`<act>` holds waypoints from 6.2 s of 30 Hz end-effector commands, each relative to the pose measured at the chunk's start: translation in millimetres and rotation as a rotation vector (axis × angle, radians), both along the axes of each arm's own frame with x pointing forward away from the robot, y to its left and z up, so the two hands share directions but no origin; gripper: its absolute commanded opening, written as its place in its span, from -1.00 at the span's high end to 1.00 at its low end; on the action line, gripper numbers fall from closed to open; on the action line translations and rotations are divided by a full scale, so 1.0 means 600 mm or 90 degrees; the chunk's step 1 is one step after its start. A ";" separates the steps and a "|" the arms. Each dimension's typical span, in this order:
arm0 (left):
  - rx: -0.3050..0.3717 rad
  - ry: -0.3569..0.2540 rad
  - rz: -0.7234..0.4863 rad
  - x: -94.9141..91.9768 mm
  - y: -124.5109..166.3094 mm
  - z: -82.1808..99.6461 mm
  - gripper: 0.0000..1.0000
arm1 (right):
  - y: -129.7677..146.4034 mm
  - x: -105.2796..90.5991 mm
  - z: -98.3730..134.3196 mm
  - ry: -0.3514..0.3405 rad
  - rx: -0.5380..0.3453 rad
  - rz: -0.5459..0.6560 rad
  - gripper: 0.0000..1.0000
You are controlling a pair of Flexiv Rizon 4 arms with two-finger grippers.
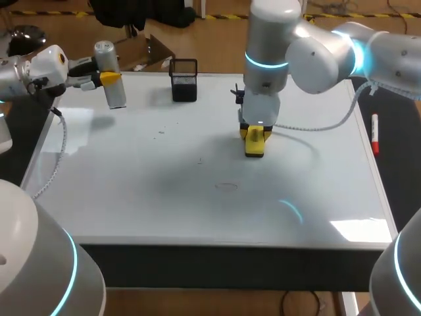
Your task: Pick up the inspection probe, press it on each red-marked spot on the whiteboard one by one, put down the probe, pick up the eraser, and wipe off all the red marks.
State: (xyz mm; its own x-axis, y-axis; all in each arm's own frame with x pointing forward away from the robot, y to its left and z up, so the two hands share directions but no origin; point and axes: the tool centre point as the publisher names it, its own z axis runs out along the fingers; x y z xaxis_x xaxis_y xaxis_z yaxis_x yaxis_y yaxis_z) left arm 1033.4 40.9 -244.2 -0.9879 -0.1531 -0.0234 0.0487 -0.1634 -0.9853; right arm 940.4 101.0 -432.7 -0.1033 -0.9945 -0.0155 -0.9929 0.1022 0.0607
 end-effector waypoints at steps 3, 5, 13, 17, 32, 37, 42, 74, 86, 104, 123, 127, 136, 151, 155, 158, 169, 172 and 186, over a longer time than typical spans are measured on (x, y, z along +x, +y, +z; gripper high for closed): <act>0.000 0.000 0.001 -0.001 0.000 0.002 1.00 | -0.028 0.010 0.018 -0.002 -0.001 -0.005 1.00; 0.000 0.000 0.001 -0.001 0.000 0.002 1.00 | -0.037 0.016 0.025 -0.007 -0.001 -0.013 1.00; 0.000 0.000 0.001 -0.001 0.000 0.002 1.00 | -0.073 0.042 0.050 -0.016 -0.009 -0.021 1.00; 0.000 0.000 0.001 -0.001 0.000 0.002 1.00 | -0.104 0.067 0.059 -0.021 -0.001 -0.037 1.00; 0.000 0.000 0.001 -0.001 0.000 0.002 1.00 | -0.224 0.176 0.069 -0.008 -0.013 -0.108 1.00; 0.000 0.000 0.001 -0.001 0.000 0.002 1.00 | -0.244 0.187 0.056 0.009 -0.023 -0.121 1.00; 0.000 0.000 0.001 -0.001 0.000 0.002 1.00 | -0.265 0.192 0.049 0.016 -0.021 -0.139 1.00; 0.000 0.000 0.001 -0.001 0.000 0.002 1.00 | -0.309 0.192 0.063 0.000 -0.032 -0.181 1.00; 0.000 0.000 0.001 -0.001 0.000 0.002 1.00 | -0.309 0.192 0.063 0.000 -0.032 -0.181 1.00; -0.029 -0.016 -0.088 -0.142 -0.106 0.029 1.00 | -0.309 0.192 0.063 0.000 -0.032 -0.181 1.00; -0.043 -0.012 -0.277 -0.321 -0.300 0.013 1.00 | -0.309 0.192 0.063 0.000 -0.032 -0.181 1.00; -0.030 -0.001 -0.325 -0.351 -0.341 -0.001 1.00 | -0.309 0.192 0.063 0.000 -0.032 -0.181 1.00; -0.026 0.015 -0.393 -0.394 -0.409 -0.021 1.00 | -0.309 0.192 0.063 0.000 -0.032 -0.181 1.00; -0.035 0.037 -0.416 -0.420 -0.464 -0.060 1.00 | -0.309 0.192 0.063 0.000 -0.032 -0.181 1.00; -0.038 0.041 -0.408 -0.419 -0.468 -0.072 1.00 | -0.309 0.192 0.063 0.000 -0.032 -0.181 1.00; -0.036 0.043 -0.405 -0.417 -0.468 -0.078 1.00 | -0.309 0.192 0.063 0.000 -0.032 -0.181 1.00; 0.004 0.028 -0.403 -0.420 -0.466 -0.087 1.00 | -0.309 0.192 0.063 0.000 -0.032 -0.181 1.00; 0.005 0.029 -0.402 -0.420 -0.465 -0.088 1.00 | -0.309 0.192 0.063 0.000 -0.032 -0.181 1.00; 0.012 0.027 -0.412 -0.424 -0.469 -0.088 1.00 | -0.309 0.192 0.063 0.000 -0.032 -0.181 1.00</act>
State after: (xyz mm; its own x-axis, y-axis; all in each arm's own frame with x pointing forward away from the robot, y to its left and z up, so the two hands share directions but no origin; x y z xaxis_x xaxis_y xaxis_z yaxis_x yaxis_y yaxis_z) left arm 779.5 -239.9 -297.9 -0.8808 0.4731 0.0197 -0.0940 -0.1339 -0.9865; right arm 1055.2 -84.0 -396.3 -0.3803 -0.9244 0.0301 -0.9230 0.3814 0.0509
